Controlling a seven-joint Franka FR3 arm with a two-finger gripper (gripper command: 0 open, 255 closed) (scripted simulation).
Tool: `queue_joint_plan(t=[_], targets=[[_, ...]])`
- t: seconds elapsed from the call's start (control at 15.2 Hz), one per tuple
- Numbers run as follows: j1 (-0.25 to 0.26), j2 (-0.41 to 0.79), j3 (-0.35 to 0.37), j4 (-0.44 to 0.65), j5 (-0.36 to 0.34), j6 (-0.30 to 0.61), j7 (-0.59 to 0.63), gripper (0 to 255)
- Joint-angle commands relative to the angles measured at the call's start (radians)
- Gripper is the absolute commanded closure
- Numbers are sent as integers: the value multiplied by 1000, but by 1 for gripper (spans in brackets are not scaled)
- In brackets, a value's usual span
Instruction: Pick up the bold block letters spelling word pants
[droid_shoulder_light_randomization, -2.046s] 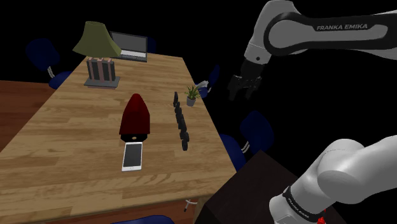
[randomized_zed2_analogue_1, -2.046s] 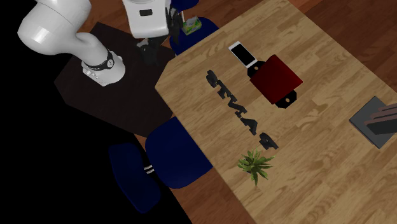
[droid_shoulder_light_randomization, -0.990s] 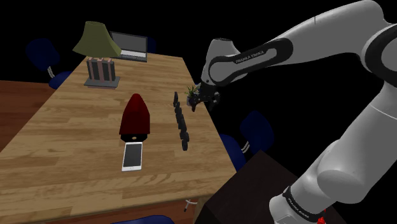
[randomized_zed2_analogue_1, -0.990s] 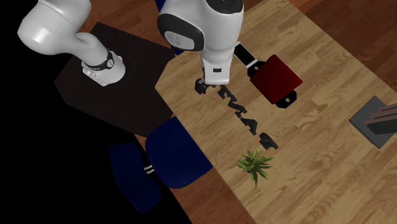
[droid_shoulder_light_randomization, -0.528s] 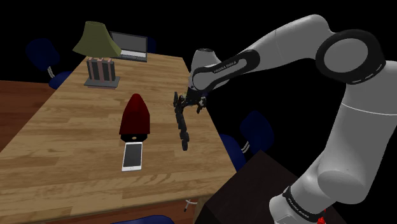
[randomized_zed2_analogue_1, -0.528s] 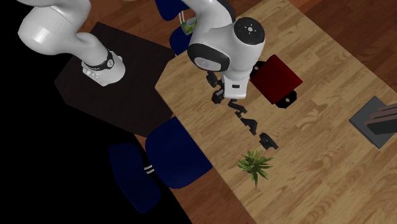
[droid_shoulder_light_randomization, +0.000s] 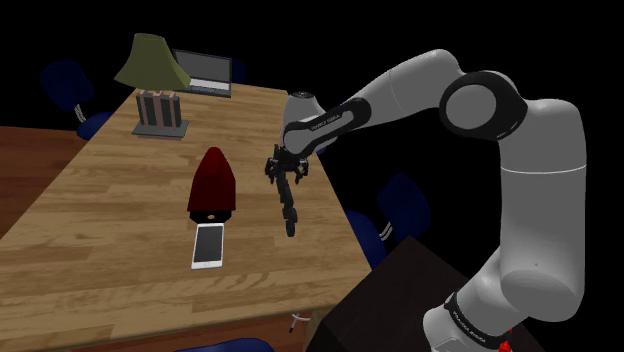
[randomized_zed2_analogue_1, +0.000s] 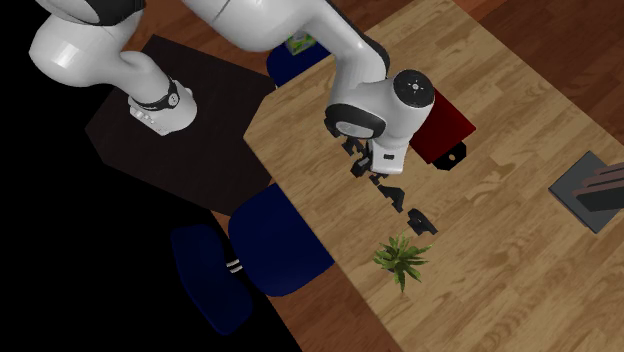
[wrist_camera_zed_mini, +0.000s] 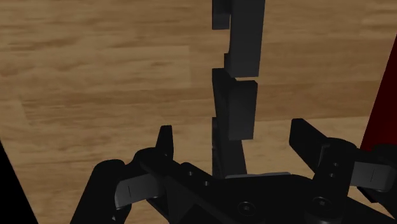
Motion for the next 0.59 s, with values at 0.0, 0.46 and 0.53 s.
queue_joint_plan(t=[0.0,0.46,0.53], targets=[[2,23,-2,5,-2,18,4,0],[4,57,-5,8,-6,49,6,255],[4,57,-5,8,-6,49,7,255]])
